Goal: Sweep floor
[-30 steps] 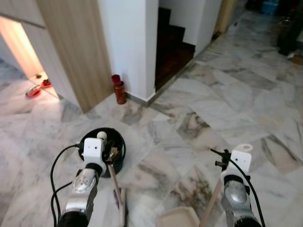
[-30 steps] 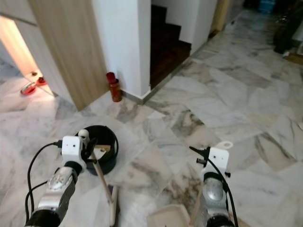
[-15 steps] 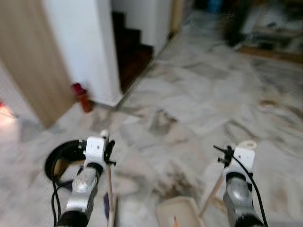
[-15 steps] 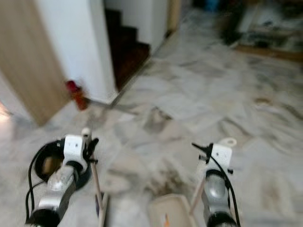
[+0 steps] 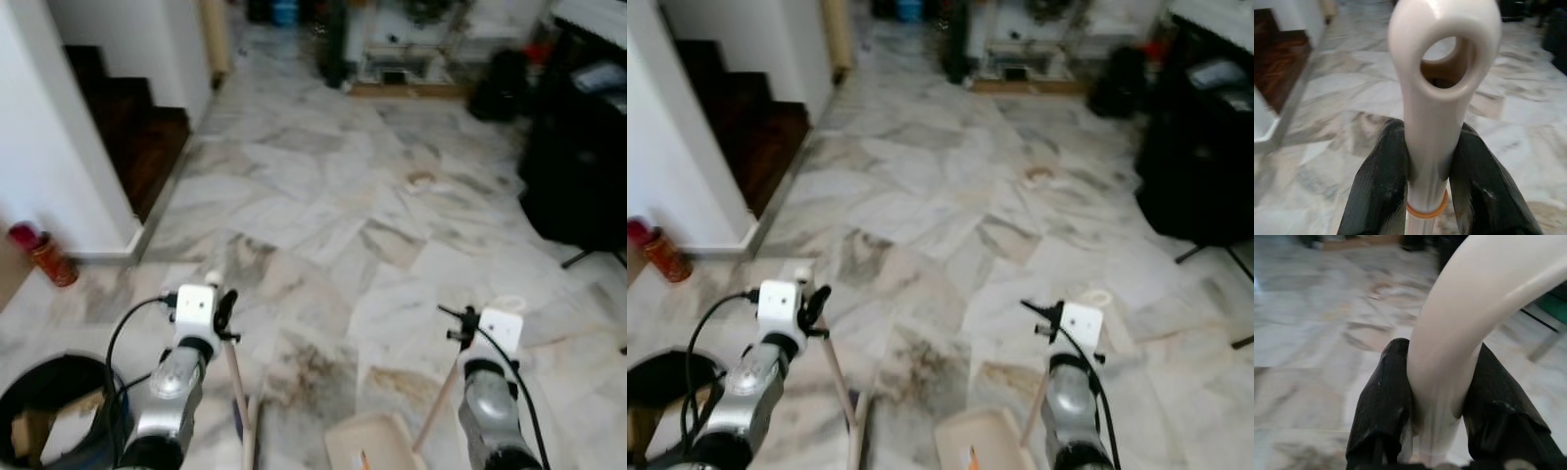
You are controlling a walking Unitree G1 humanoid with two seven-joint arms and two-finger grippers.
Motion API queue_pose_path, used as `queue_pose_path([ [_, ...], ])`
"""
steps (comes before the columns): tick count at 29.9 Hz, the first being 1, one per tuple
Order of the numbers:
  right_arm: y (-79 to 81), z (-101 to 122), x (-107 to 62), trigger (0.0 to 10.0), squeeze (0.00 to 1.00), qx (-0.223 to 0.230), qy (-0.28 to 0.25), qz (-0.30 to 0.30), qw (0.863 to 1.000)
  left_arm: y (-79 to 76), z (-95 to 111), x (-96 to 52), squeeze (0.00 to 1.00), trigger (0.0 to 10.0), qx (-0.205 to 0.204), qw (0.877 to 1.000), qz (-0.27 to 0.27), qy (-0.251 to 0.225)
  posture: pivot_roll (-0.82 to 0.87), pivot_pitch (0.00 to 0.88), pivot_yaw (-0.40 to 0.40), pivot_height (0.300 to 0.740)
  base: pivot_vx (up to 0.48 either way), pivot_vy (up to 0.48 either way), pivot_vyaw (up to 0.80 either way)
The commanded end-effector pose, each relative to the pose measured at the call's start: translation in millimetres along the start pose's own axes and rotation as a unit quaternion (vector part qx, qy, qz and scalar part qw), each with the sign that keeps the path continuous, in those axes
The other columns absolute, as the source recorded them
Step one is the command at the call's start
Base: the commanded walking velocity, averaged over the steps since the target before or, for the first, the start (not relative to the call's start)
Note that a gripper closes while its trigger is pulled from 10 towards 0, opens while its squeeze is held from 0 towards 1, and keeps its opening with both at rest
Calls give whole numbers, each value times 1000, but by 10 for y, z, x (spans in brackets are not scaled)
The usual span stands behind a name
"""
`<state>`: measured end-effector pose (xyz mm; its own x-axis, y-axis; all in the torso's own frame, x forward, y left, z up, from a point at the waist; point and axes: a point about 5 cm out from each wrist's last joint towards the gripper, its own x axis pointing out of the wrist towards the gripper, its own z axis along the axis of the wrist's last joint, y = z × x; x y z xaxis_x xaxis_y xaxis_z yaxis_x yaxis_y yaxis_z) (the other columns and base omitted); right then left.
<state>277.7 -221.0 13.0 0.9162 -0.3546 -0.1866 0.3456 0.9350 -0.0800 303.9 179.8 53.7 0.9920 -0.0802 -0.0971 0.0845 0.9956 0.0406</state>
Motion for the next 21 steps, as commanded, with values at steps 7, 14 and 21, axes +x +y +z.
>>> queue_pose_path([
  [7, -18, 45, 13, 10000, 0, -3, -14, -9, 1000, -30, 54, 12, 0, 10000, -8, 1000, -4, -19, -60, 0, 26, 740, 0, 0, 0],
  [14, -15, 26, -2, 10000, 0, -1, -12, -12, 1000, -29, 62, 25, 0, 10000, -13, 1000, 0, -18, -56, 0, 29, 740, 137, 0, 0],
  [21, 84, 69, 11, 10000, 0, -4, -20, 4, 1000, -53, 65, 56, 0, 10000, -16, 1000, -5, -14, -63, 0, 29, 740, 403, 0, 0],
])
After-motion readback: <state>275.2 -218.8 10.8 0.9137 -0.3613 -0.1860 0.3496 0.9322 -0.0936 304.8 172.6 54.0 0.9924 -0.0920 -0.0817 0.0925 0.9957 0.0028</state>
